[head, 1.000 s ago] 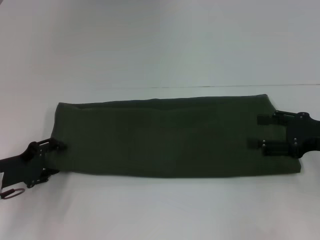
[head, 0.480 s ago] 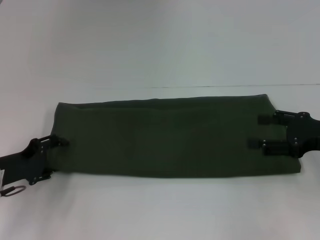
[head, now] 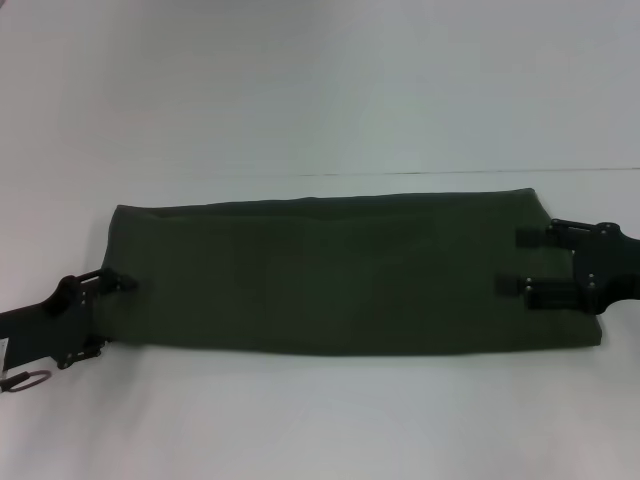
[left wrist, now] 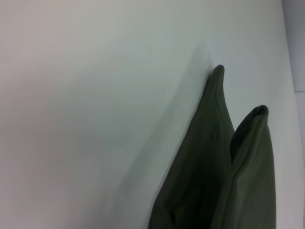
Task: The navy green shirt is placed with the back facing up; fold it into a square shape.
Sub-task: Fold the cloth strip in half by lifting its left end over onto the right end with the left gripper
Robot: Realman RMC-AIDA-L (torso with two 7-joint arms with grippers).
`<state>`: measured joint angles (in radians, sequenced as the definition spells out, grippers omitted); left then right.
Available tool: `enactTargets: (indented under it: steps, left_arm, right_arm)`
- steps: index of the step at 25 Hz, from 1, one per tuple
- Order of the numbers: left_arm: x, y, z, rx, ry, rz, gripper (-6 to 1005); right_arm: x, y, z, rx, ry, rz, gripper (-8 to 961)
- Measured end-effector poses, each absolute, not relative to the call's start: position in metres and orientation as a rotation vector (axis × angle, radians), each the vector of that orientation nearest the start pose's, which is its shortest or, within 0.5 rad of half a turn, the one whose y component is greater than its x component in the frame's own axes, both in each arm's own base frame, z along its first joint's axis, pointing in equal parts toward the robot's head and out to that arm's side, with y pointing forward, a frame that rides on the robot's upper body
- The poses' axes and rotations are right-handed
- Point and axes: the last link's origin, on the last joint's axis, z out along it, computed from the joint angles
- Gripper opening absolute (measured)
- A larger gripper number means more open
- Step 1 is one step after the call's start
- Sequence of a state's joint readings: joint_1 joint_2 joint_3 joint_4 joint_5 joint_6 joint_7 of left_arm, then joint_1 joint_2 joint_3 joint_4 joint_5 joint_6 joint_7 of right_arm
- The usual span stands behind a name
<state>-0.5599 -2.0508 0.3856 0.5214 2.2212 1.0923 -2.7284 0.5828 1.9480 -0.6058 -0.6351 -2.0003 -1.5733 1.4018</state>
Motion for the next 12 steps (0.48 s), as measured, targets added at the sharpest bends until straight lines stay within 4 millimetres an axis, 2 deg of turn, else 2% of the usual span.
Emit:
enactTargets:
  steps: [9,12]
  left_arm:
    - [-0.3482,0.3598,0.0168,1.626,2.901,1.110,708]
    - [-0.3483,0.3598,0.0173,1.622,2.900,1.116,543]
  right_arm:
    - [0.2704,0.3590,0.0600,-2.643,0.567,0.655,896]
    - [0.2704,0.3591,0.0600,-2.643,0.567,0.655,896]
